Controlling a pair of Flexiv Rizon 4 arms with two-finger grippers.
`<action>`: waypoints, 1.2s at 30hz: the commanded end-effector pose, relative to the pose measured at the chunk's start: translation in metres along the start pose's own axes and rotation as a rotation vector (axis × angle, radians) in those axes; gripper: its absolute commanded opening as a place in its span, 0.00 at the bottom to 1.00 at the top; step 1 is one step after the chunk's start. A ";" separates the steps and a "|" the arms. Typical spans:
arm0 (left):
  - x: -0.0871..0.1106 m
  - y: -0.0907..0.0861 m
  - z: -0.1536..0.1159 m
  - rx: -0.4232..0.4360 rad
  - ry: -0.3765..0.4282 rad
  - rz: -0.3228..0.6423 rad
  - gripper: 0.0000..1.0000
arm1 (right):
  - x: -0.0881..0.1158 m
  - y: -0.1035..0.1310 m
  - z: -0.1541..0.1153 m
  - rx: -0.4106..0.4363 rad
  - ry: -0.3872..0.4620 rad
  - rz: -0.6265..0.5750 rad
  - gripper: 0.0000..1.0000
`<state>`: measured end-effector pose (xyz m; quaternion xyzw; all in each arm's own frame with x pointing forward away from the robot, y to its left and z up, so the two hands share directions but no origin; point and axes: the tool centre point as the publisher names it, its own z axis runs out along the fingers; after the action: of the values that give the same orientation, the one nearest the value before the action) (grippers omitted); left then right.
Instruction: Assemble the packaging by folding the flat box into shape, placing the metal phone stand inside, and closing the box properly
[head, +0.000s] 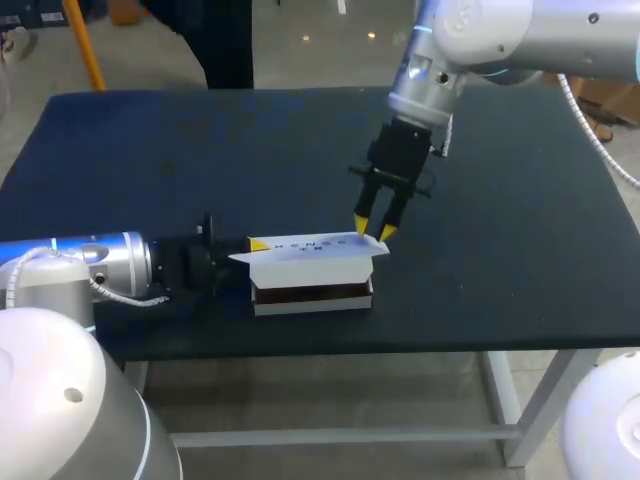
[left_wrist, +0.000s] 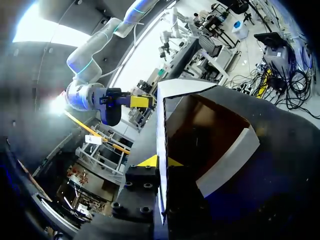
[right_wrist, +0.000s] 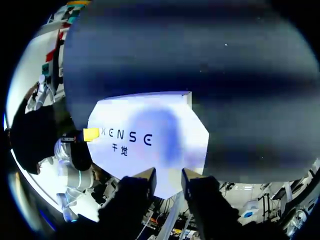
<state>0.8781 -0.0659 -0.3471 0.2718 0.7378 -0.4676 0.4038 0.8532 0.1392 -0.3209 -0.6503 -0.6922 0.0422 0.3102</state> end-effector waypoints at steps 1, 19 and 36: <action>0.004 0.003 0.002 0.010 0.000 0.006 0.00 | -0.001 0.001 0.003 0.002 0.001 -0.009 0.40; 0.009 0.003 0.001 0.020 -0.016 0.029 0.10 | -0.006 -0.002 0.013 -0.018 -0.010 -0.041 0.41; 0.007 -0.003 -0.008 0.015 -0.069 0.058 0.27 | -0.006 -0.003 0.017 -0.041 -0.014 -0.035 0.41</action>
<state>0.8731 -0.0623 -0.3496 0.2823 0.7138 -0.4705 0.4352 0.8431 0.1381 -0.3353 -0.6433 -0.7063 0.0273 0.2941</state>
